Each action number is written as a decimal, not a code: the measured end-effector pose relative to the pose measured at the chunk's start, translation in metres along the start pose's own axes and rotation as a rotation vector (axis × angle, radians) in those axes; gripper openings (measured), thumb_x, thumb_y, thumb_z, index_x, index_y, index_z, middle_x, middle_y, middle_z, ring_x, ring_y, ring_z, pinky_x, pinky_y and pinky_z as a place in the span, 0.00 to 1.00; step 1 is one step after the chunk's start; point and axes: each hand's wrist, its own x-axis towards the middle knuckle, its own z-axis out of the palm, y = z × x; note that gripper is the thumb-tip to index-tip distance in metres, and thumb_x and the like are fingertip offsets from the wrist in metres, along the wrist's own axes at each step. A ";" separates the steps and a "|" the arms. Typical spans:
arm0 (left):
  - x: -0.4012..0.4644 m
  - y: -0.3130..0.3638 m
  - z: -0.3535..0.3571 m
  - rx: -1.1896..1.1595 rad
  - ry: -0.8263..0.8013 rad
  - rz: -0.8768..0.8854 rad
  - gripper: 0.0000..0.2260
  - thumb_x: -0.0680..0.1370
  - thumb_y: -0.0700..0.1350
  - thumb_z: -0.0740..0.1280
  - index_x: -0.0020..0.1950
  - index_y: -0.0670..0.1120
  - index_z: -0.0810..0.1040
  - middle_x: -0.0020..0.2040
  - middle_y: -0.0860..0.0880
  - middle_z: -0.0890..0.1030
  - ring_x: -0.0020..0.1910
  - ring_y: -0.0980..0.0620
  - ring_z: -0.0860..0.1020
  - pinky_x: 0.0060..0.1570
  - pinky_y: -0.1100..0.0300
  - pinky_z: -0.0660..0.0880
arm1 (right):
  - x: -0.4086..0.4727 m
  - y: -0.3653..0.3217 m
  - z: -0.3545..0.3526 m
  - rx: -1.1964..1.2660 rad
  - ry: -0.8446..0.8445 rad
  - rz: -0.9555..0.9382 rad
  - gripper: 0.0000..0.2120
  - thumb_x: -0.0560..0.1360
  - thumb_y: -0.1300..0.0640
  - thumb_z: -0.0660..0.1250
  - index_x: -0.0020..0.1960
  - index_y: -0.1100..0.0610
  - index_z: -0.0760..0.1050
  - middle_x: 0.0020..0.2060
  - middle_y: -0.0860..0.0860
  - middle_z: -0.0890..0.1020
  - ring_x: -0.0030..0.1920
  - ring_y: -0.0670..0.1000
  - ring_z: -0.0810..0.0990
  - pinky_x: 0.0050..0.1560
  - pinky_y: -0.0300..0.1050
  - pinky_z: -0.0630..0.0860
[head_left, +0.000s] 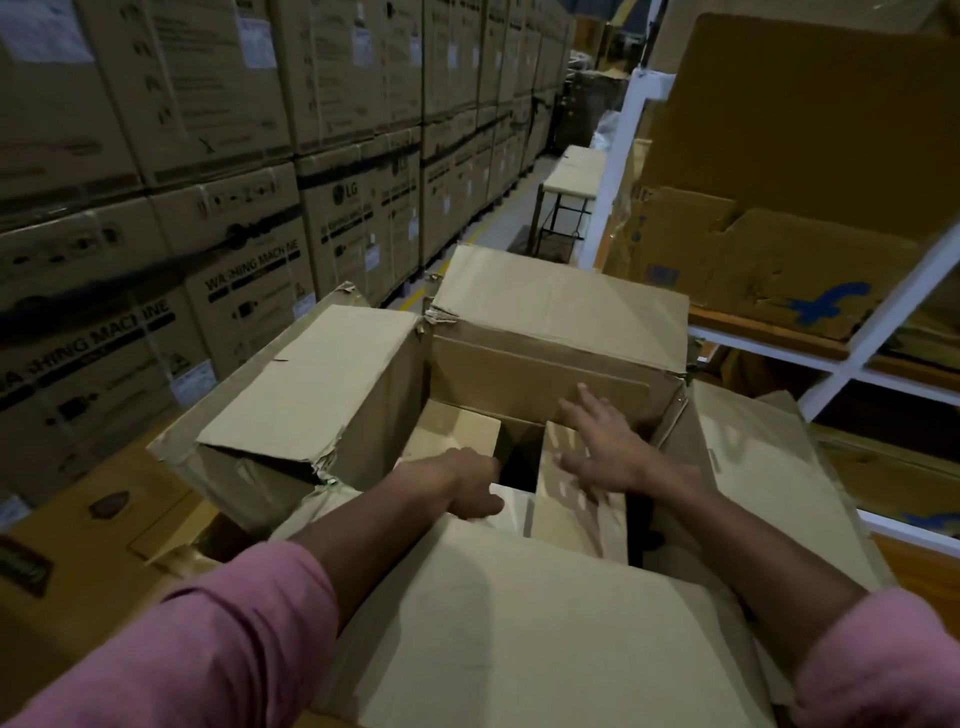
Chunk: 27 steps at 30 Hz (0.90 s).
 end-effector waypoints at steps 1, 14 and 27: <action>-0.001 0.000 0.001 -0.012 -0.013 -0.003 0.22 0.82 0.51 0.63 0.74 0.44 0.70 0.66 0.40 0.78 0.62 0.40 0.77 0.60 0.49 0.75 | 0.007 0.006 0.000 -0.022 -0.009 0.008 0.41 0.80 0.43 0.66 0.84 0.51 0.48 0.82 0.53 0.37 0.82 0.62 0.42 0.77 0.69 0.57; 0.008 0.006 -0.003 -0.029 -0.072 -0.004 0.21 0.83 0.52 0.62 0.73 0.43 0.69 0.66 0.41 0.78 0.60 0.42 0.77 0.54 0.52 0.74 | 0.018 0.010 0.023 -0.060 -0.159 0.022 0.37 0.81 0.38 0.61 0.83 0.51 0.51 0.81 0.57 0.58 0.80 0.62 0.54 0.77 0.63 0.59; 0.002 0.008 -0.006 -0.099 -0.098 0.051 0.21 0.83 0.50 0.64 0.75 0.46 0.69 0.63 0.43 0.80 0.56 0.44 0.81 0.55 0.49 0.78 | 0.009 -0.017 0.029 -0.270 -0.110 -0.231 0.50 0.70 0.22 0.30 0.70 0.44 0.76 0.75 0.48 0.72 0.81 0.58 0.54 0.76 0.72 0.47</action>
